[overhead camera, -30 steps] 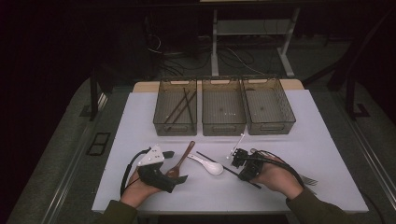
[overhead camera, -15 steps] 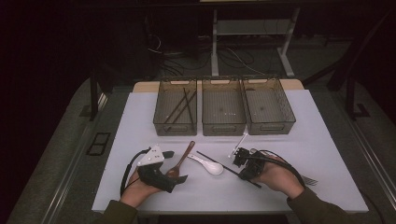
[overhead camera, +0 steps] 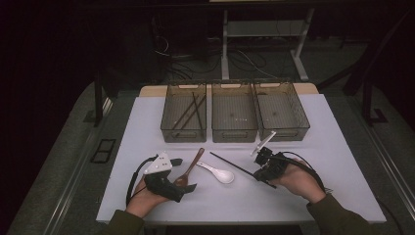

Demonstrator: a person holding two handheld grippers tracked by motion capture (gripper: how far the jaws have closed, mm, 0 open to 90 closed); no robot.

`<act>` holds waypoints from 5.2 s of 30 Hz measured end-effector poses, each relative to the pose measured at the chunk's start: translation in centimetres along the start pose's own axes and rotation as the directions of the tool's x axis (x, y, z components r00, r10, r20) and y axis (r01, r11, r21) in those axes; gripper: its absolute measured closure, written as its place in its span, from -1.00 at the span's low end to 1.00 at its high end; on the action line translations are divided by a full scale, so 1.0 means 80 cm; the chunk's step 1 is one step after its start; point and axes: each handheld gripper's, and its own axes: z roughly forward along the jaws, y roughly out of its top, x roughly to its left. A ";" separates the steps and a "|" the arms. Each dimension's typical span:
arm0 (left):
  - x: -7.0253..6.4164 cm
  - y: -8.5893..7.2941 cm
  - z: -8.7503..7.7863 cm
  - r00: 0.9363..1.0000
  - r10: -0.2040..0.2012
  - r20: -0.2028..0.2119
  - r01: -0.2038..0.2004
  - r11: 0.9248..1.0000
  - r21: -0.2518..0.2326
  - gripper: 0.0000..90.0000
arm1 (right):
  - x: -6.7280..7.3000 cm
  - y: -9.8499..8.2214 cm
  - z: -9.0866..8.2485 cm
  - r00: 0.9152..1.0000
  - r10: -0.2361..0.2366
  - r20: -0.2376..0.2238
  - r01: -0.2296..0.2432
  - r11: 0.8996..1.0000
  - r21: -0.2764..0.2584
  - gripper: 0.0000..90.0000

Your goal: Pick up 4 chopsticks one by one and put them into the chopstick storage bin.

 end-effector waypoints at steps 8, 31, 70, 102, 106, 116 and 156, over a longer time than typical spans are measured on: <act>0.000 0.000 0.000 1.000 0.000 0.000 0.000 1.000 0.003 -1.00 | -0.011 -0.006 -0.012 1.000 0.011 -0.012 -0.011 0.997 -0.076 0.89; 0.001 0.000 0.000 1.000 0.004 -0.002 -0.004 1.000 0.002 -1.00 | -0.022 -0.016 -0.056 0.998 -0.026 -0.065 0.007 0.961 -0.278 0.89; 0.001 -0.001 0.001 1.000 0.003 -0.004 -0.003 1.000 0.006 -1.00 | -0.040 0.060 -0.071 1.000 -0.001 -0.015 -0.006 0.885 -0.465 0.89; 0.000 0.000 0.001 1.000 -0.002 0.009 0.002 1.000 0.004 -1.00 | -0.045 0.197 -0.025 0.997 0.072 0.023 -0.053 0.882 -0.468 0.89; 0.001 0.000 0.000 1.000 0.006 0.009 -0.006 1.000 0.002 -1.00 | -0.046 0.217 -0.017 0.996 0.086 0.022 -0.066 0.885 -0.460 0.89; -0.001 0.000 0.001 1.000 0.013 0.008 -0.013 1.000 0.006 -1.00 | -0.042 0.261 0.011 0.993 0.111 0.031 -0.087 0.896 -0.435 0.89; -0.001 0.000 0.000 1.000 0.012 0.013 -0.012 1.000 0.005 -1.00 | -0.040 0.295 0.055 0.990 0.136 0.022 -0.113 0.893 -0.435 0.21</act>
